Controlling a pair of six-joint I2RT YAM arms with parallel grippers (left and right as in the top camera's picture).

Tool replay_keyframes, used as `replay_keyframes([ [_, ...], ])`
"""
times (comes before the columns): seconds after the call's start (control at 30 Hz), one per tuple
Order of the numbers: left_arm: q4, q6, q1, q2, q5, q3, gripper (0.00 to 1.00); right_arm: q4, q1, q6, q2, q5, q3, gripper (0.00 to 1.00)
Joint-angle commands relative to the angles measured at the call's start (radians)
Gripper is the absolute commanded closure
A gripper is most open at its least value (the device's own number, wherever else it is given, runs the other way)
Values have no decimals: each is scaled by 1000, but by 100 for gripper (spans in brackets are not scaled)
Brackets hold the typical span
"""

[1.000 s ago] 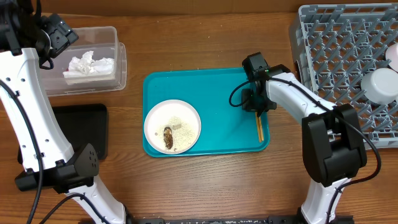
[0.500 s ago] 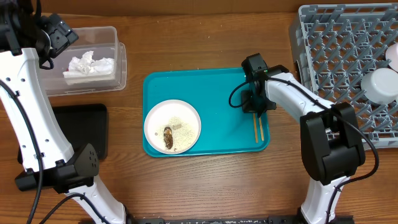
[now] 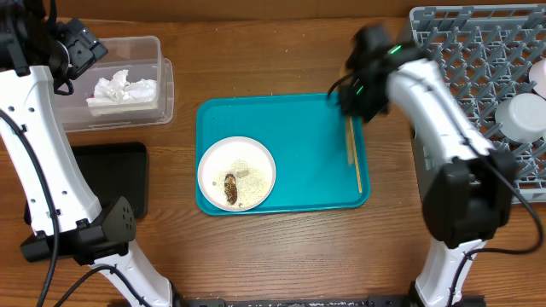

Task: Sort waste into correct bins and load items into the dishwasher
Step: 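Lift the chopstick and carry it upright into the dish rack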

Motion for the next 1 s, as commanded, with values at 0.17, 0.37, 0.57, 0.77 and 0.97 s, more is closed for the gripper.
replay_keyframes([
  [0.17,-2,23,4,10,5,2,0,-35,-330,-187,-62,-3,278,96],
  [0.37,-2,23,4,10,5,2,0,23,-456,-235,-12,-52,268,96],
  [0.57,-2,23,4,10,5,2,0,69,-467,-365,70,-50,265,96],
  [0.77,-2,23,4,10,4,2,0,105,-466,-485,148,-44,265,96],
  [0.97,-2,23,4,10,4,2,0,103,-463,-485,180,-49,265,96],
])
